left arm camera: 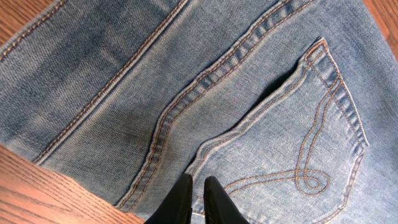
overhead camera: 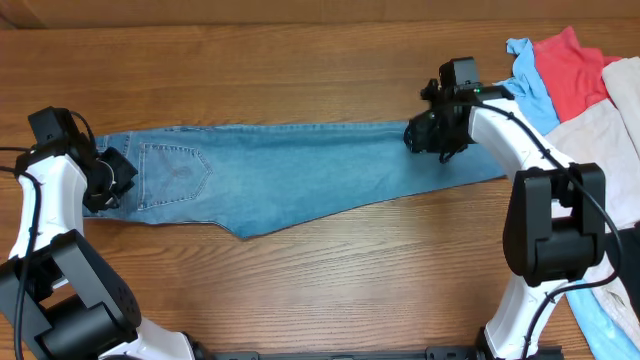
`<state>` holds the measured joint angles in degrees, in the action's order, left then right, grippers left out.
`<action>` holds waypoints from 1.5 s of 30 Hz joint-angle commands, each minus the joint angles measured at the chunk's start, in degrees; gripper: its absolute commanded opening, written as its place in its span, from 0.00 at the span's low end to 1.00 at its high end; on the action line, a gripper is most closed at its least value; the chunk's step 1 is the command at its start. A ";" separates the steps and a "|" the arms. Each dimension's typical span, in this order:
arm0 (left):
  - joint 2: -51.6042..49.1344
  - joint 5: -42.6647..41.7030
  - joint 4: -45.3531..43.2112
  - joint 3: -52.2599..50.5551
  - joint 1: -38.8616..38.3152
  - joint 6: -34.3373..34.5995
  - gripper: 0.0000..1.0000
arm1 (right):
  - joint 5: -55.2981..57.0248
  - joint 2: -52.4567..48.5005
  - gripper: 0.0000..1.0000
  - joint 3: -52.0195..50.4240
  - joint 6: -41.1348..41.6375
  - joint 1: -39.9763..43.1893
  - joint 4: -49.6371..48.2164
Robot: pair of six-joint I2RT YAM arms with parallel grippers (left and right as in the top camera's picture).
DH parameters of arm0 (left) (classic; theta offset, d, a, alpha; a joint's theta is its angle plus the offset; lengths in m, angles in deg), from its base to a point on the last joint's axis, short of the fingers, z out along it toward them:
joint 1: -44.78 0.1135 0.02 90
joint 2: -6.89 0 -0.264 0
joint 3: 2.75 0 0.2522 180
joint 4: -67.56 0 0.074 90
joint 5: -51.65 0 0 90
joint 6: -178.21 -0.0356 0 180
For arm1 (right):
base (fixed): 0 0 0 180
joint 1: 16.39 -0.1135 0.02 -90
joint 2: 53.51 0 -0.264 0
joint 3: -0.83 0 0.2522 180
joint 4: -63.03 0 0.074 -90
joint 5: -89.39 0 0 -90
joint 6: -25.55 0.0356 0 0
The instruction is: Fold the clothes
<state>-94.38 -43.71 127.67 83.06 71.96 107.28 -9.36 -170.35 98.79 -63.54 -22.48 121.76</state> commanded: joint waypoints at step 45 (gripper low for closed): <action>-0.31 -0.17 2.49 1.07 -0.22 -1.09 0.13 | 10.08 -1.38 0.72 7.26 1.27 8.92 -3.02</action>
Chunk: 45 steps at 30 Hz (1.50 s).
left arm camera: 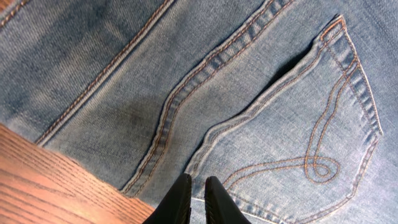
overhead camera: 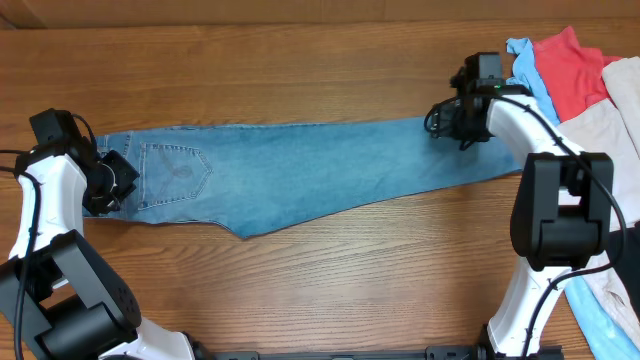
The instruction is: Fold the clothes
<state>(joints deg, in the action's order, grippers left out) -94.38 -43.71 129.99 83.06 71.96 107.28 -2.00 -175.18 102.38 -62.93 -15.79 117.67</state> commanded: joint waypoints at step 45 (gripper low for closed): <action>-17.97 1.31 -4.39 13.64 6.60 -10.27 0.05 | -1.97 20.61 0.86 4.31 3.19 9.66 21.38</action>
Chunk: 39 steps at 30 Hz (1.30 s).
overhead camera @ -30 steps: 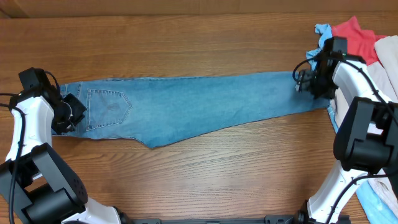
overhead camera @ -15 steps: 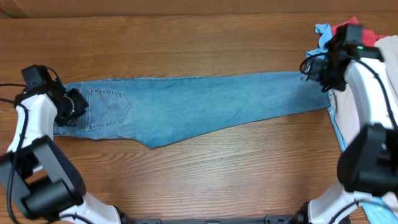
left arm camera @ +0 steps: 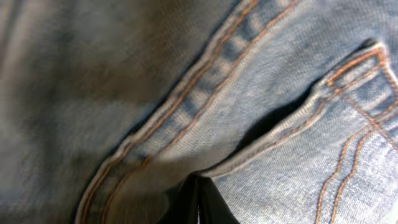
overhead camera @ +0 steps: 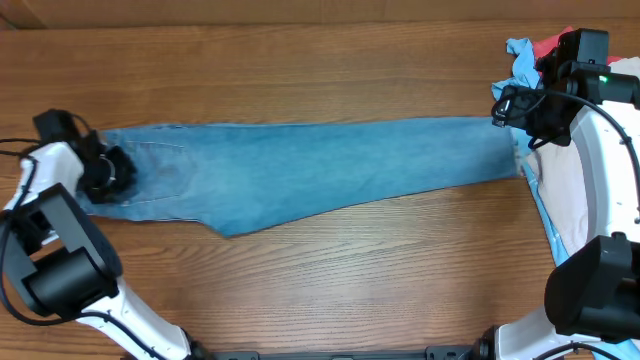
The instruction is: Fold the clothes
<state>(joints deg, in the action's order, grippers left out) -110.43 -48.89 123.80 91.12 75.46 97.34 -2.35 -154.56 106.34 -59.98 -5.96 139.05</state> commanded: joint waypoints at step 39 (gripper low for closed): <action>-1.92 -6.86 24.70 20.87 -10.12 -0.13 0.29 | -14.45 -21.46 0.41 -6.29 -6.14 5.60 -7.89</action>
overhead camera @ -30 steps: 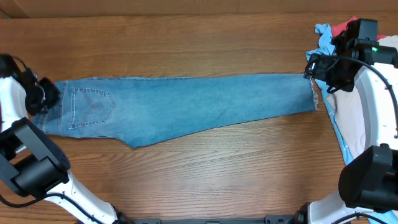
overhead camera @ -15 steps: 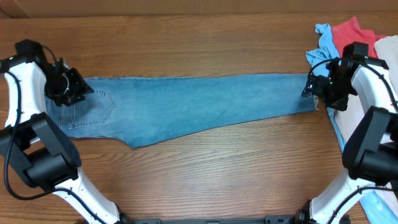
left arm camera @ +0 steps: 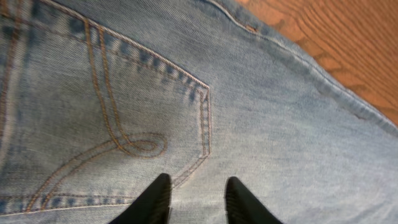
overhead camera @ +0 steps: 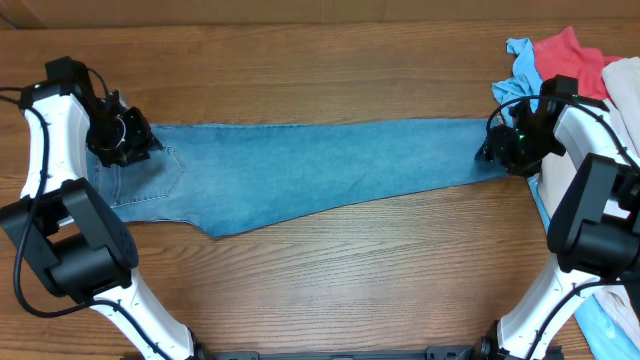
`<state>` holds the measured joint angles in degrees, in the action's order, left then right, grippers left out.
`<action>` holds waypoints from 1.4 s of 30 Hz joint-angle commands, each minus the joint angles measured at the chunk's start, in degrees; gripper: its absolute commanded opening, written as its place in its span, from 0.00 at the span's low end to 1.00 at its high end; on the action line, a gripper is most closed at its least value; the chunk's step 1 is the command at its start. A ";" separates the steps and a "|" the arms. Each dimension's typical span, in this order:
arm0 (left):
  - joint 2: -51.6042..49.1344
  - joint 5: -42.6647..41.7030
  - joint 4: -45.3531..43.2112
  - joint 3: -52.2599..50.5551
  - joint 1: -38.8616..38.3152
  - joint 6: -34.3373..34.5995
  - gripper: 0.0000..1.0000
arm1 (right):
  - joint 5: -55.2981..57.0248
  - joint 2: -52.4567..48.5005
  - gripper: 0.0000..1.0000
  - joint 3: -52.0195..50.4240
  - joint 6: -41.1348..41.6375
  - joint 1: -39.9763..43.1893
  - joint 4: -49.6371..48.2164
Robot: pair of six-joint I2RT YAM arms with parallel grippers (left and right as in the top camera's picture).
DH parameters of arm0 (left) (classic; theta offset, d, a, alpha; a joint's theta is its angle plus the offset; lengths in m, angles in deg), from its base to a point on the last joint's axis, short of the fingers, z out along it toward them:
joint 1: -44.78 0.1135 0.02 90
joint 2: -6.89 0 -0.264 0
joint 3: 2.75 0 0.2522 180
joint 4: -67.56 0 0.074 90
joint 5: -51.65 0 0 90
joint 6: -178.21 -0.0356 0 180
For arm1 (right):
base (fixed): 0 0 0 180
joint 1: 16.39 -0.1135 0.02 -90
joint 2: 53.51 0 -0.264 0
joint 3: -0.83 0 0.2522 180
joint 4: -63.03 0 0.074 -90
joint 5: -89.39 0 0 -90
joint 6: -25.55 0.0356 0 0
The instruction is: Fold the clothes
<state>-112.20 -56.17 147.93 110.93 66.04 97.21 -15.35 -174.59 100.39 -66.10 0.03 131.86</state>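
Note:
A pair of light blue jeans [overhead camera: 320, 165] lies stretched flat across the table, waist at the left and leg hem at the right. My left gripper [overhead camera: 135, 142] hangs over the waist end near its far edge. In the left wrist view the left gripper [left arm camera: 198, 185] is open, with bare denim between its black fingers [left arm camera: 160, 190], just beside the stitched back pocket [left arm camera: 112, 124]. My right gripper [overhead camera: 503, 150] is at the hem end of the leg. Its jaws are hidden from above.
At the right edge lies a pile of other clothes: a red garment [overhead camera: 570, 60], a light blue one [overhead camera: 525, 75] and a beige one [overhead camera: 610, 125]. It lies close to the right arm. The wooden table [overhead camera: 320, 280] shows in front of and behind the jeans.
My left gripper was shut on the waist at the left edge. Now it is open, further back over the pocket. My right gripper has moved from the hem's far corner to the middle of the hem.
At first my left gripper was shut on the waist and my right sat on the leg short of the hem. The right then stood nearer the hem, and later beside the clothes pile with the jeans longer and flatter. Now the left is open over the pocket.

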 commanded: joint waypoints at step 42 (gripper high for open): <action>-0.15 0.42 6.51 1.07 -0.94 -0.17 0.04 | 5.22 10.49 0.08 10.03 0.68 -41.70 5.66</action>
<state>-112.20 -55.73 154.42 110.93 65.76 97.19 -9.41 -161.49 110.27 -67.22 -38.24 139.00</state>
